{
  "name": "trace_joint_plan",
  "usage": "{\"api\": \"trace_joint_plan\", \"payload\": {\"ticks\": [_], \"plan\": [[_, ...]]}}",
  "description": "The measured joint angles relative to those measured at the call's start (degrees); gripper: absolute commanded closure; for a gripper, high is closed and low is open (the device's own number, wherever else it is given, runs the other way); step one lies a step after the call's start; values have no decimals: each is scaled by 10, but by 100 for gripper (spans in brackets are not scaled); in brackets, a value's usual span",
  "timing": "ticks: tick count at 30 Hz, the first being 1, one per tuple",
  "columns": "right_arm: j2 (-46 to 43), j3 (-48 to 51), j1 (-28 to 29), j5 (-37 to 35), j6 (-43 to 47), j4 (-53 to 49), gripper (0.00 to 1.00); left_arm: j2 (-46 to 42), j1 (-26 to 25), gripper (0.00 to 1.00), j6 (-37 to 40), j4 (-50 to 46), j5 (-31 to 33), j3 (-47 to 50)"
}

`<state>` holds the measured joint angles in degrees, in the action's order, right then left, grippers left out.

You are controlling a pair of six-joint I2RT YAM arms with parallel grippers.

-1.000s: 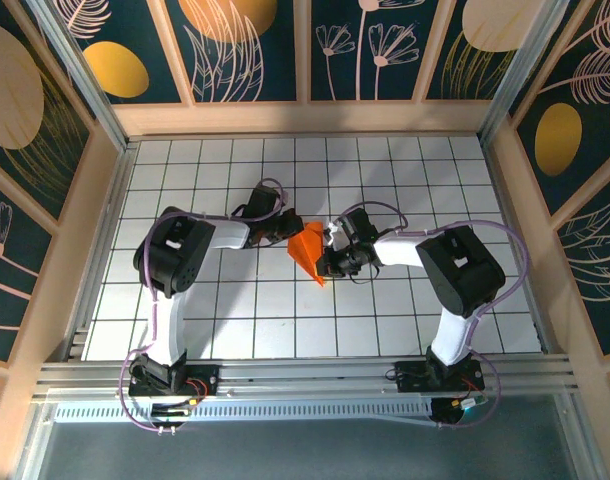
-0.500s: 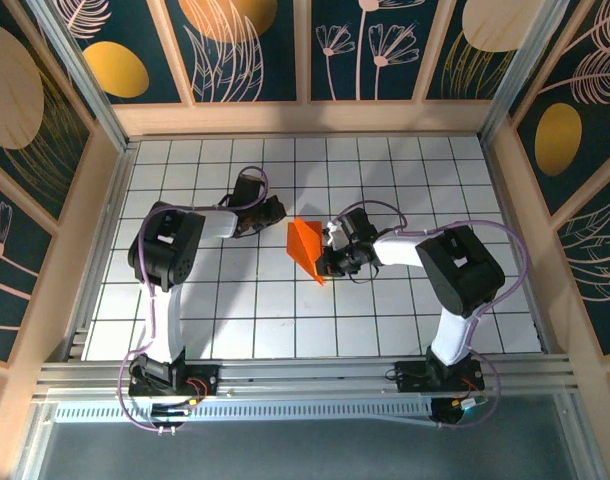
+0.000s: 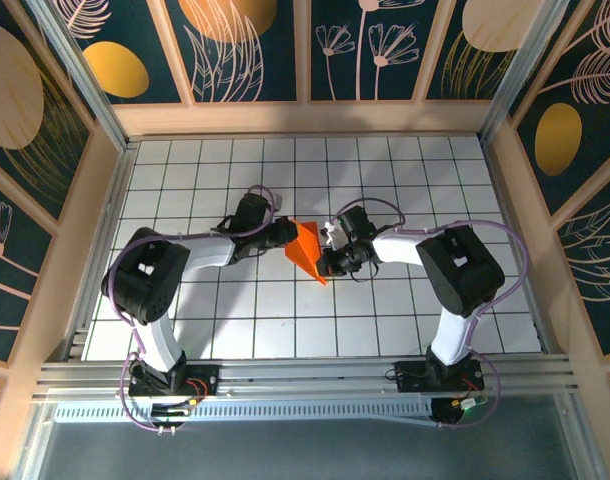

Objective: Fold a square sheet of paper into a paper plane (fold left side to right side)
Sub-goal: Fourth fold the wing at the center of the table.

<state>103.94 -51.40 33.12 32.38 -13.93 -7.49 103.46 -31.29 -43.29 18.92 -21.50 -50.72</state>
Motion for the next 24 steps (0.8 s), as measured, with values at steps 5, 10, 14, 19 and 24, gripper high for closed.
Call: {"api": "trace_joint_plan", "payload": {"ticks": [5,10,14,19,24], "plan": [[0,0,-1,0,2,-1,100,38,-23,100,-15,28,-23,-8],[0,0,-1,0,2,-1,100,84,-23,100,-29,45,-38,-21],[0,0,-2,4,1,-1,100,98,-23,100,-33,47,-36,-24],[-1,0,-6,16,1,-1,100,103,-23,100,-35,40,-30,-29],[-7,0,-12,37,-6,-14,100,103,-23,100,-35,40,-29,-29]]}}
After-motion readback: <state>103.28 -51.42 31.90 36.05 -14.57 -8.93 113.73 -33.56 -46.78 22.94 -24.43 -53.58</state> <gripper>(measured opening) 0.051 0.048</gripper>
